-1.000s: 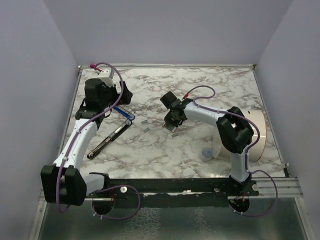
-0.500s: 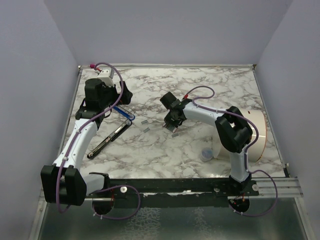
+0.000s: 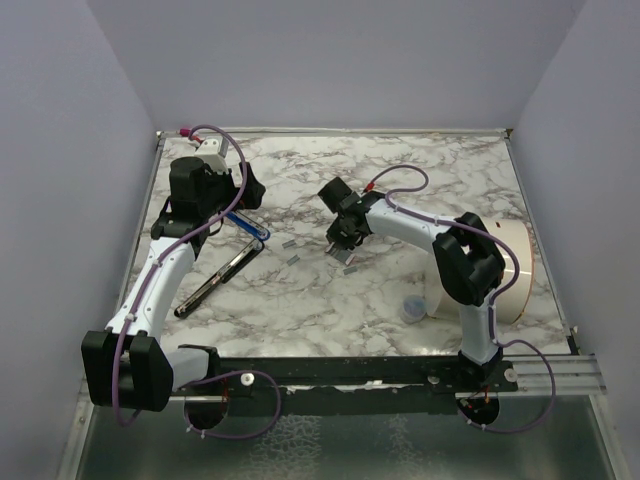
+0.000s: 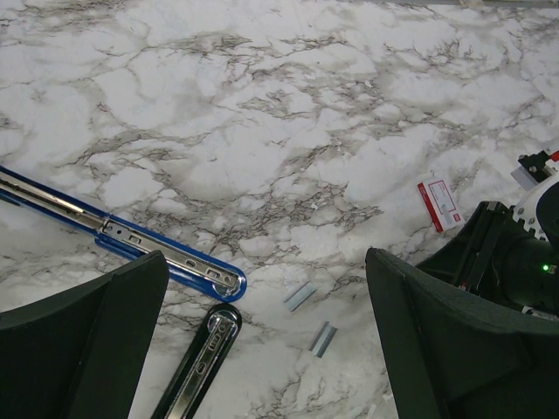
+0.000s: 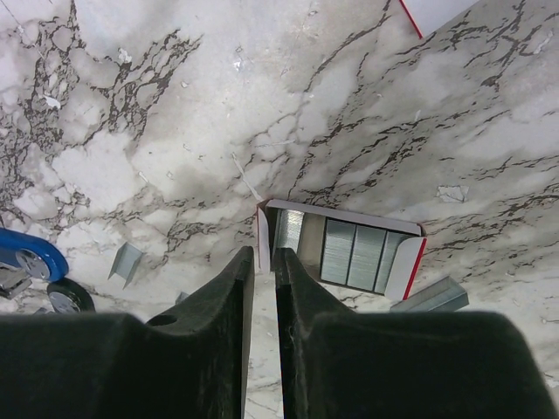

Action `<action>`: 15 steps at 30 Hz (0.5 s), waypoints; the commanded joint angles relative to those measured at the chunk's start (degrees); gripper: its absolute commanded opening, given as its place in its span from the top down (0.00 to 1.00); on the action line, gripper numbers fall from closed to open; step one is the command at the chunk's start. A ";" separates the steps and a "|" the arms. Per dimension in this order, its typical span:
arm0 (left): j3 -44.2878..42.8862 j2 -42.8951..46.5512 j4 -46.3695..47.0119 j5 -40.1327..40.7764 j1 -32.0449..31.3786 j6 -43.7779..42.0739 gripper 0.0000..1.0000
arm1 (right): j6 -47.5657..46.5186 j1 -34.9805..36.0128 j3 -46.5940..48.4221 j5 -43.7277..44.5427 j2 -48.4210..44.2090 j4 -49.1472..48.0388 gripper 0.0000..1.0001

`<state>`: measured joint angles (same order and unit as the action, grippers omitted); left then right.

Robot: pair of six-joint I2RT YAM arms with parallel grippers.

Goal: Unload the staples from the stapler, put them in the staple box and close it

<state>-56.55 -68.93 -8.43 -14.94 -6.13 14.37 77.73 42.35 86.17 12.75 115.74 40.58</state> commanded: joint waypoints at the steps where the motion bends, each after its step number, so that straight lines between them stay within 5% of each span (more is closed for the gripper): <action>1: -1.82 0.38 0.35 0.48 -0.37 -0.75 0.02 | -1.35 -0.25 1.01 0.28 0.14 1.57 0.83; 7: -1.91 0.07 0.19 0.42 -0.55 -0.86 0.02 | -12.40 -0.29 -2.73 4.43 -5.03 -3.89 0.80; 11: -1.77 -0.69 0.48 -0.55 -0.55 -0.61 0.02 | -25.55 -0.82 -12.02 5.44 -14.37 -13.87 0.67; 15: -0.49 -1.89 2.72 -3.89 -0.69 0.59 0.03 | -47.68 -2.90 -26.45 -4.65 -26.54 -30.54 0.50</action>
<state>-56.55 -69.58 -8.29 -15.18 -6.48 14.44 55.35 41.43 70.83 14.50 100.95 29.61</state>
